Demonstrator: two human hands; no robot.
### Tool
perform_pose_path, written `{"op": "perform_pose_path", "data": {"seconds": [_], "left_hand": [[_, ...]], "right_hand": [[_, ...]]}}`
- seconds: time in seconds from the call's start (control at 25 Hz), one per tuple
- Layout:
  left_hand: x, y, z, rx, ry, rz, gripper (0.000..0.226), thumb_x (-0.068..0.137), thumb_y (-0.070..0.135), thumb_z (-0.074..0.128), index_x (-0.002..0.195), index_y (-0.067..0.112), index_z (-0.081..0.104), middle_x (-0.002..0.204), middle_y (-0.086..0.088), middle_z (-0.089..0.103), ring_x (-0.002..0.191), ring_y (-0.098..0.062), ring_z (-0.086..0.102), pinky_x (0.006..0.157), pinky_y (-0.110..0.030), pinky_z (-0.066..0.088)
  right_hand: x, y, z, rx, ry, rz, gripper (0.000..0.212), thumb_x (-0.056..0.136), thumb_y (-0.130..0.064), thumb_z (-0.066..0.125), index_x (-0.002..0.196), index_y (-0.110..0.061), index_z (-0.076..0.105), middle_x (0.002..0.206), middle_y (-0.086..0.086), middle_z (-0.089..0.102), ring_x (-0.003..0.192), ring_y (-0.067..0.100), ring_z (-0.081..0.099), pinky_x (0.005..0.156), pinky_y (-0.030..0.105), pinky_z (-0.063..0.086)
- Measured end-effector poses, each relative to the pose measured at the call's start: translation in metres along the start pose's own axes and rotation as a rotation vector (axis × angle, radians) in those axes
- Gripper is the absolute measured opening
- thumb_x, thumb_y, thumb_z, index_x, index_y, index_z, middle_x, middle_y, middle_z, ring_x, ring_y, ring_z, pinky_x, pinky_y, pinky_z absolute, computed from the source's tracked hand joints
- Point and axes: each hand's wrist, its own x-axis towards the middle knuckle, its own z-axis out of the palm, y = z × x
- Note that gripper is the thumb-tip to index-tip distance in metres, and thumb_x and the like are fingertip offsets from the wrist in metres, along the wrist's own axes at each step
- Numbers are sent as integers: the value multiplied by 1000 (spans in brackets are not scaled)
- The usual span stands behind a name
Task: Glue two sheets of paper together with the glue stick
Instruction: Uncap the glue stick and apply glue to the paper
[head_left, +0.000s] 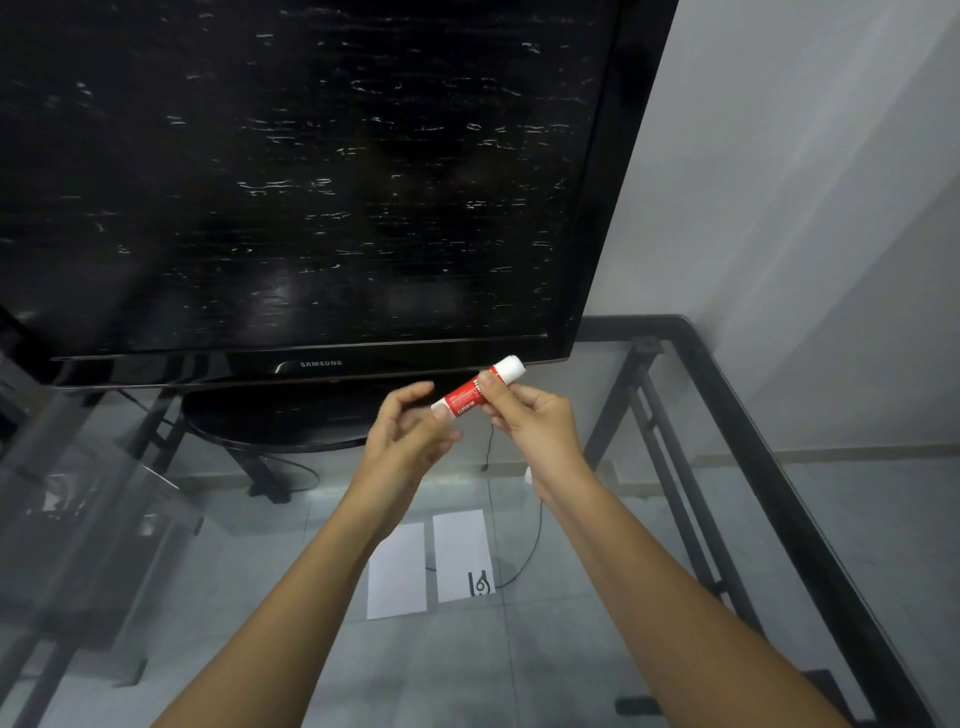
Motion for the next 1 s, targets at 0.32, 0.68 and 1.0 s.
{"op": "perform_pose_path", "data": {"seconds": [0.32,0.68,1.0], "left_hand": [[2,-1,-4,136,-5,148,23,75,23,73,93,28,61,92,8,68,89,-12,64,72,-21,51],[5,7,-4,108,-11,152,18,73,31,71,89,29,65,90,11,68,90,-10,64,74,-22,51],[5,8,0,151,38,73,23,76,43,63,91,26,67,79,7,71,77,-9,66,67,-18,51]], "right_hand": [[1,0,1,-12,-1,17,32,68,-51,71,88,-25,71,77,-8,74,81,6,68,79,21,51],[4,-6,3,-27,4,8,31,72,-47,70,90,-22,71,69,-13,73,74,-1,67,65,11,49],[2,-7,4,-27,10,-1,26,73,-46,69,87,-24,71,69,-12,72,73,-3,66,64,10,49]]}}
